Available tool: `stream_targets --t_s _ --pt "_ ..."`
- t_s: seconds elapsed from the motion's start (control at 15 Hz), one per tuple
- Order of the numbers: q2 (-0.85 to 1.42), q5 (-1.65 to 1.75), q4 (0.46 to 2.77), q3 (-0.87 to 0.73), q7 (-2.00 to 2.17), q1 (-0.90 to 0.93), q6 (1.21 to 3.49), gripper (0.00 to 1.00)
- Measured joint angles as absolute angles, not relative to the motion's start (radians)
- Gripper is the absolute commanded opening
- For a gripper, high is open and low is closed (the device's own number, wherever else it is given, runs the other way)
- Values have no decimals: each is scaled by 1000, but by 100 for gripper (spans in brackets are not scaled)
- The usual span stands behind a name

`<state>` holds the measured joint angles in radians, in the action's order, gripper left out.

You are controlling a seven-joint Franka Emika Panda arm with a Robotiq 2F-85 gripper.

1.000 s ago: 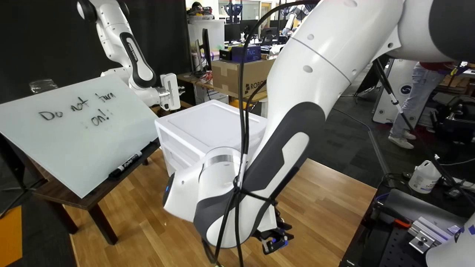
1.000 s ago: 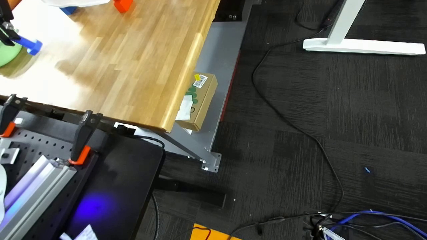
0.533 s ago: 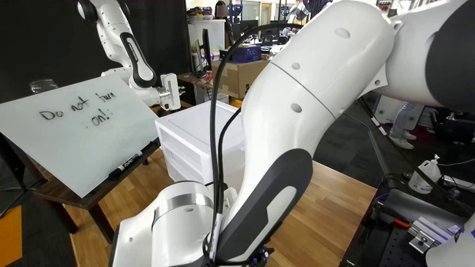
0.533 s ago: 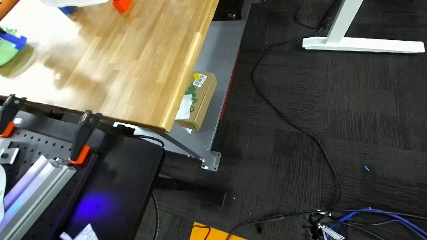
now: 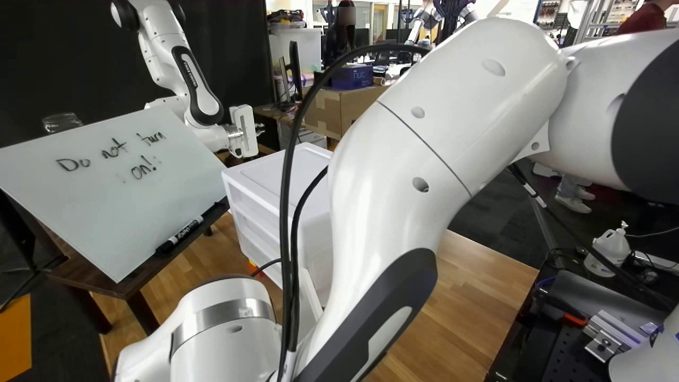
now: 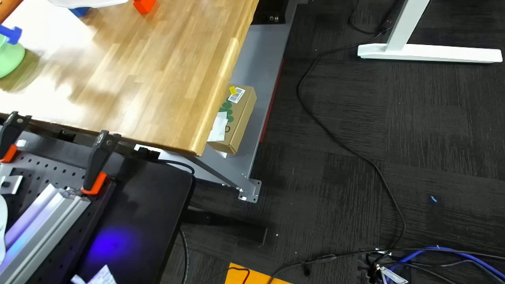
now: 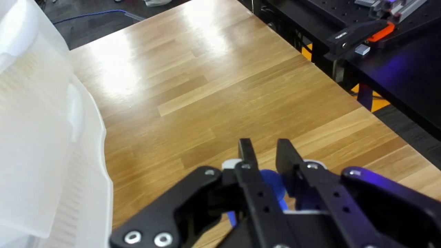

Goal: Put the yellow object in the open drawer and then close it

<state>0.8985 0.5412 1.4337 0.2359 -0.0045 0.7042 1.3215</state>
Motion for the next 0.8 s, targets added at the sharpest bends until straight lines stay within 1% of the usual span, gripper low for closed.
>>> stream_targets --t_s 0.33,0.8 --pt "933 578 1364 235 -46 763 1275 6" --pt "1105 653 1167 211 -171 889 1158 6"
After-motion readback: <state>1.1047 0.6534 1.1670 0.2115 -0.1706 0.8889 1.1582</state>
